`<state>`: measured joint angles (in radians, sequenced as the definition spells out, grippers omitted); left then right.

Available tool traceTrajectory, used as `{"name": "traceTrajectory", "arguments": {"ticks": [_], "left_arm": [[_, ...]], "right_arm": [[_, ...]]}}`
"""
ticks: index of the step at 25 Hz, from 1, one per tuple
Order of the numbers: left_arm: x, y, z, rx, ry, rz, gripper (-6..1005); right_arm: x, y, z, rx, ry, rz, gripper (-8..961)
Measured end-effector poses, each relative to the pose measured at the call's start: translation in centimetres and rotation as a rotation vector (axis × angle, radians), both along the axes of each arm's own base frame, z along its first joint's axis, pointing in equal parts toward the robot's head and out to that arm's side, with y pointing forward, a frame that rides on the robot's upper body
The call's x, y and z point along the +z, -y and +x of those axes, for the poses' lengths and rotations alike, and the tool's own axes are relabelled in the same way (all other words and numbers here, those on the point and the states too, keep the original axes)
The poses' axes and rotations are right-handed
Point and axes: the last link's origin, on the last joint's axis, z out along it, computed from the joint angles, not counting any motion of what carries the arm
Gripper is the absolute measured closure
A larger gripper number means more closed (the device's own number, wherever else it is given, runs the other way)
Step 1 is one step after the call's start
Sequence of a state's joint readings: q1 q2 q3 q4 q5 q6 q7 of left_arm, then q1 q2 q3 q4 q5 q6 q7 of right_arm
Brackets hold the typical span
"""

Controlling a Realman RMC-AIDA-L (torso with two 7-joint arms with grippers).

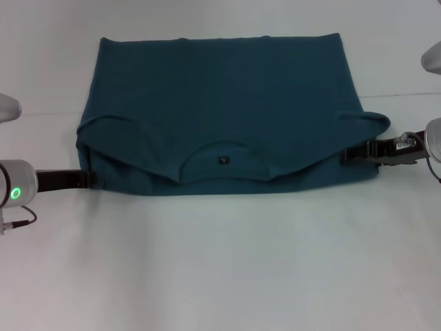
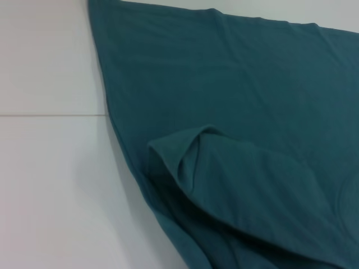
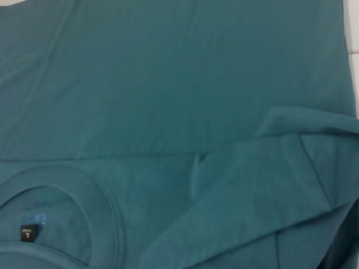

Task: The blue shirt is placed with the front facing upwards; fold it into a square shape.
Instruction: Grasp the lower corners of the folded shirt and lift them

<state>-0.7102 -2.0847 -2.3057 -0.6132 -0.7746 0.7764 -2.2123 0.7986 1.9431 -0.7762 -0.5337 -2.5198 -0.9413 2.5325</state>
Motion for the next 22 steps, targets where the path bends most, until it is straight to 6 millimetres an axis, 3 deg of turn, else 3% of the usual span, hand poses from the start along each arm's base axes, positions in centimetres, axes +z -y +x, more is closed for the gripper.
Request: {"name": "traceTrajectory", "arguments": {"ticks": [7,12,22], "left_arm": [[0.1,-0.1,0.1,-0.001,0.002,0.006,976],[0.2,-0.2,0.2,-0.006,0.002,0.010,976],[1.0,-0.1,0.6,-0.016,0.038,0.008,975]], "right_arm": [[-1.2,0.1,-0.5,0.042,0.066,-0.053,197],[-1.1,0.2,-0.6,0.082,0.101,-0.079,312],[0.5,0.7,-0.6,0.124,0.112,-0.075,768]]}}
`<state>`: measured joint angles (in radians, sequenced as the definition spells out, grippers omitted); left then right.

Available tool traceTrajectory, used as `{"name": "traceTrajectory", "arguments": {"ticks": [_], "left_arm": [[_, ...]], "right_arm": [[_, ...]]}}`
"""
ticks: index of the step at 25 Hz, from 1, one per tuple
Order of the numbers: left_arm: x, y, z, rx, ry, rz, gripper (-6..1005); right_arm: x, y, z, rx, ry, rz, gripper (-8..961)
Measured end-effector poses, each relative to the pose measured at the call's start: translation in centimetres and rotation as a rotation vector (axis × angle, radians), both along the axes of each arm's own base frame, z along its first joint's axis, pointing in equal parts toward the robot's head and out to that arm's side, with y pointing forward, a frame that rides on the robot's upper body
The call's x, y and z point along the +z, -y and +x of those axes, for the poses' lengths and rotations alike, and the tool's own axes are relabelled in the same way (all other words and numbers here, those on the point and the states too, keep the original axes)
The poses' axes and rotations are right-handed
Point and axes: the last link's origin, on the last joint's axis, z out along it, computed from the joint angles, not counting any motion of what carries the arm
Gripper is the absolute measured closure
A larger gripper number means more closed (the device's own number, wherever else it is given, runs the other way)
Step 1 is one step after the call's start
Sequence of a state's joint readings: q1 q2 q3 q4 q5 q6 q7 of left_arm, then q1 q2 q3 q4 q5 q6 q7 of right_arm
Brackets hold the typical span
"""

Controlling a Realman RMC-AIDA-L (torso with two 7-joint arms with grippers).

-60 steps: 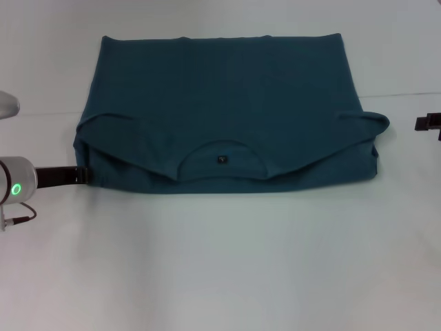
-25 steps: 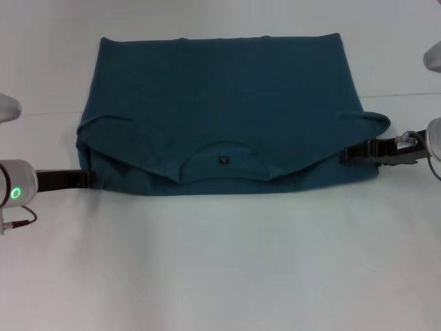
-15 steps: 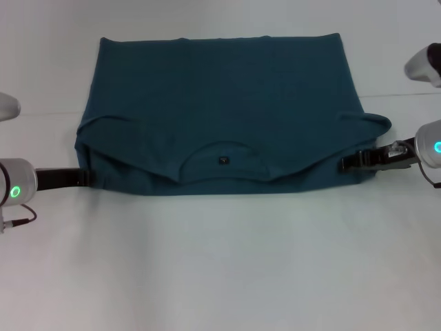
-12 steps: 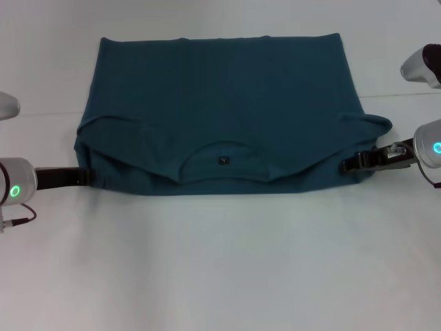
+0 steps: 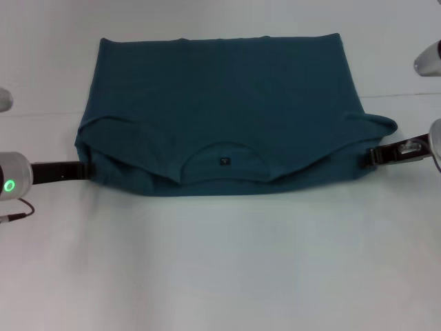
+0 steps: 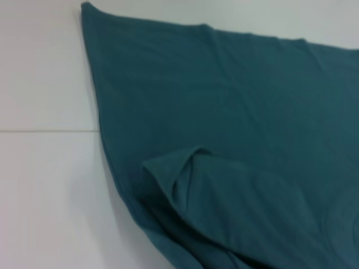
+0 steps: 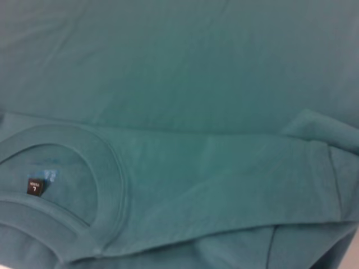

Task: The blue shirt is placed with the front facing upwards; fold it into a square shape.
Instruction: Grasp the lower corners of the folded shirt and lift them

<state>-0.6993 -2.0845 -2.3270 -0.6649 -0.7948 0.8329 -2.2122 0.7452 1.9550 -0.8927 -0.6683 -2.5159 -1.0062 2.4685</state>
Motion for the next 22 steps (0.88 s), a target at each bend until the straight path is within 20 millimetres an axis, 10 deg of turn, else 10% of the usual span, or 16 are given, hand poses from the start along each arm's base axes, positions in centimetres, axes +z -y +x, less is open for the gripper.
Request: {"name": "traceTrajectory", "arguments": {"ticks": [4,22], "left_arm": [[0.6,0.0,0.0,0.000,0.028,0.004,975],[5.6,-0.4,2.3,-0.076,0.159,0.052,975]], "right_arm": [[0.7,0.3,0.0,0.006,-0.003,0.006,898],[6.5,-0.3,-2.0,0.033,-0.086,0.078,897]]}}
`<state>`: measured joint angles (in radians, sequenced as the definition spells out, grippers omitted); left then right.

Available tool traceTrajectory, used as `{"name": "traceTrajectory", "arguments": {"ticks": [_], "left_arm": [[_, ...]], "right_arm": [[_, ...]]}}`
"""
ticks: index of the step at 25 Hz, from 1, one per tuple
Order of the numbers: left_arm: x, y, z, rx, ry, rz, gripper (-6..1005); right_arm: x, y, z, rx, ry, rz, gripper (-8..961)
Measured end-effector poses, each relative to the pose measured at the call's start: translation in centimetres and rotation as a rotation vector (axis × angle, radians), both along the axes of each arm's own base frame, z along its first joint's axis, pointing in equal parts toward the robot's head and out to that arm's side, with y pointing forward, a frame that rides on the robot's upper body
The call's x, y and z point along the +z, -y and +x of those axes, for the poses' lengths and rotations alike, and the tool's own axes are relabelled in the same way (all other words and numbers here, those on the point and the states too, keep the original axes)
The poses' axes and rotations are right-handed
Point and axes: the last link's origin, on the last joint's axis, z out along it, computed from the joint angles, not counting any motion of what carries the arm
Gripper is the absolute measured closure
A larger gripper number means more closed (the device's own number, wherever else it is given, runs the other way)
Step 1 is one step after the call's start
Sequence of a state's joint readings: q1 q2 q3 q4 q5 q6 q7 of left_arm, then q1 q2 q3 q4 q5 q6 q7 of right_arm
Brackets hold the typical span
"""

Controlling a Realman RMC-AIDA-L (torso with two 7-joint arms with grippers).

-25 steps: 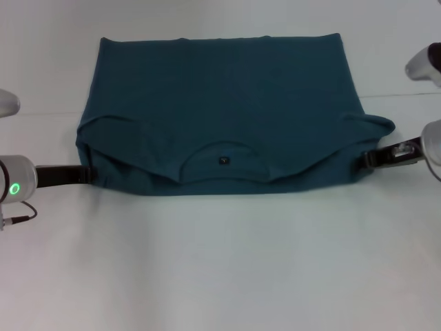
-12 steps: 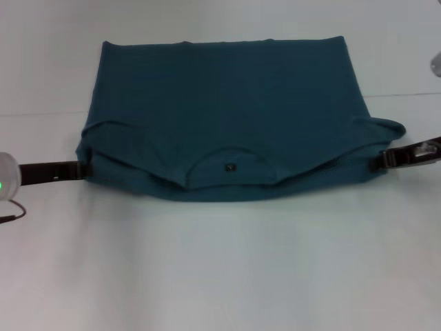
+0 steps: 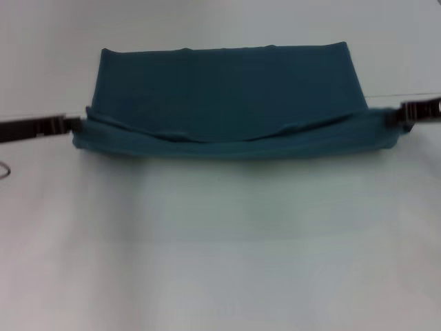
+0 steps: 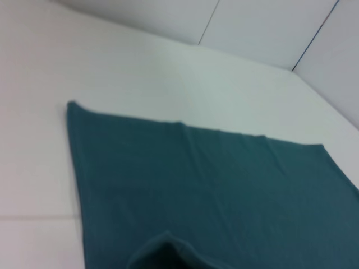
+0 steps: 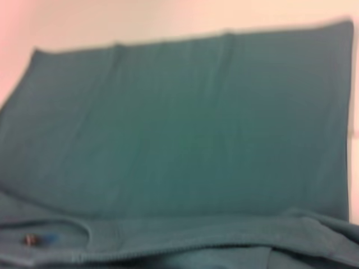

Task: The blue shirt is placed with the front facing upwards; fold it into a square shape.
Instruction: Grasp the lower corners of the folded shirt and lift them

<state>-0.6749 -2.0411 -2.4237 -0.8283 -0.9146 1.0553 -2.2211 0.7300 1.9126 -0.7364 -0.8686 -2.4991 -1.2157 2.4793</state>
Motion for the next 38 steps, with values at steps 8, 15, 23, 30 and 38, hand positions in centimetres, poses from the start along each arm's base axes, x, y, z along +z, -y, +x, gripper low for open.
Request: {"name": "traceTrajectory", "arguments": {"ticks": [8,15,23,30,38], "left_arm": [[0.7,-1.9,1.5,-0.030,-0.020,0.028,975],[1.6,-2.3,1.5,-0.026,-0.022,0.049,976],[1.5,-2.5,2.0,-0.038,-0.021,0.048,980],[1.1,-0.5,-0.1,-0.006,-0.012,0.015,980],[0.7,3.3,-1.2,-0.016,0.014,-0.052,979]], "right_arm": [[1.5,-2.0,-1.8,0.021,0.036,0.050,898],[1.7,-2.3,-1.4,-0.001,0.051,0.067,898],[1.3,-2.8,-1.6,0.003,0.116,0.038,898],[-0.1,-0.2,0.1,-0.035,0.090,-0.010,898],[-0.9,2.8,1.8,-0.083,0.061,-0.058,897]]}}
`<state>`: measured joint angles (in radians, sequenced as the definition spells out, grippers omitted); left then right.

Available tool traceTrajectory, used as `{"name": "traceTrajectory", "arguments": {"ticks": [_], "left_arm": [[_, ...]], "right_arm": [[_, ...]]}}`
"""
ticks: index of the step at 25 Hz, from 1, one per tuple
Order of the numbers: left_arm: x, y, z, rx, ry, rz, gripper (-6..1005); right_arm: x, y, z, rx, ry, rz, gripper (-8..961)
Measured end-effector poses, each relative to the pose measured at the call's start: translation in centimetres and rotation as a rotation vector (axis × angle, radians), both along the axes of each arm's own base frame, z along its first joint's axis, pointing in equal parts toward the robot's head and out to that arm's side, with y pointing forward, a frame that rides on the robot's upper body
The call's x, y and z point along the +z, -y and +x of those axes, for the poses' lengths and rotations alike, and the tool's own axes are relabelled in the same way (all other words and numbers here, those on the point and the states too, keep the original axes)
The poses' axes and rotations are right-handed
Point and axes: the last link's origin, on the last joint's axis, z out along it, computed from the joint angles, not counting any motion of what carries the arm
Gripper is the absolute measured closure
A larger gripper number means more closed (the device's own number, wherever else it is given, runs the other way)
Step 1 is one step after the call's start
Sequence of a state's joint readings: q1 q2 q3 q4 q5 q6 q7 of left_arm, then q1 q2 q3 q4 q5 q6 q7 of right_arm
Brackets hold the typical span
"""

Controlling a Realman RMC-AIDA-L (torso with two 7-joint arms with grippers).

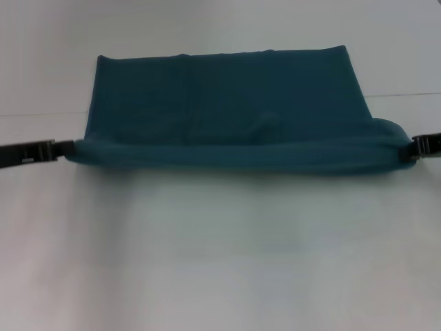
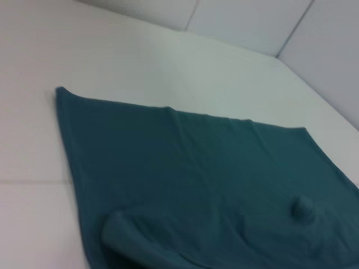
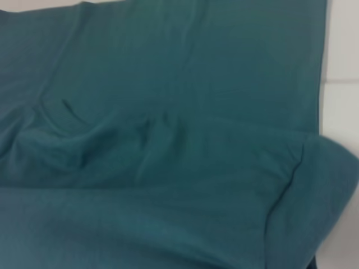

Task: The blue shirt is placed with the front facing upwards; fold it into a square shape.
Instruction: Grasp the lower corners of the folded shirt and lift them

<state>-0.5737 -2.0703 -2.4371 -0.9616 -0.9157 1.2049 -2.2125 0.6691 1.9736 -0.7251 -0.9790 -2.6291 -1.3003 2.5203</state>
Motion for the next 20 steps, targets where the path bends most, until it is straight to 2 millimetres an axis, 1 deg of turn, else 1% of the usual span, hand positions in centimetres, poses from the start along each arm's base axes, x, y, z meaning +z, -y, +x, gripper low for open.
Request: {"name": "traceTrajectory", "arguments": {"ticks": [3,5,10,14,17,18,19,20], "left_arm": [[-0.3,1.6,-0.6,0.007,0.017,-0.039,979],[-0.4,2.2,-0.8,0.009,0.030,-0.059,979],[-0.6,4.3,-1.2,0.007,0.079,-0.099,980],[-0.7,5.8,-1.3,0.001,0.102,-0.141,980],[-0.7,6.9,-1.2,-0.005,0.118,-0.161,980],[-0.7,6.9,-1.2,-0.005,0.118,-0.161,980],[-0.6,7.6,-1.1,-0.006,0.129,-0.174,980],[-0.6,7.8,-1.2,-0.004,0.134,-0.178,980]], "right_arm": [[-0.4,0.8,0.6,-0.019,-0.012,-0.018,897],[-0.7,1.5,0.9,-0.032,-0.021,-0.033,897],[-1.2,3.6,1.2,-0.043,-0.077,-0.072,897],[-1.1,5.2,1.2,-0.047,-0.149,-0.097,897],[-1.1,6.4,1.8,-0.067,-0.176,-0.122,898],[-1.1,6.8,2.0,-0.076,-0.181,-0.131,898],[-1.0,7.1,2.2,-0.084,-0.185,-0.135,898],[-1.0,7.4,2.4,-0.092,-0.190,-0.142,898]]}}
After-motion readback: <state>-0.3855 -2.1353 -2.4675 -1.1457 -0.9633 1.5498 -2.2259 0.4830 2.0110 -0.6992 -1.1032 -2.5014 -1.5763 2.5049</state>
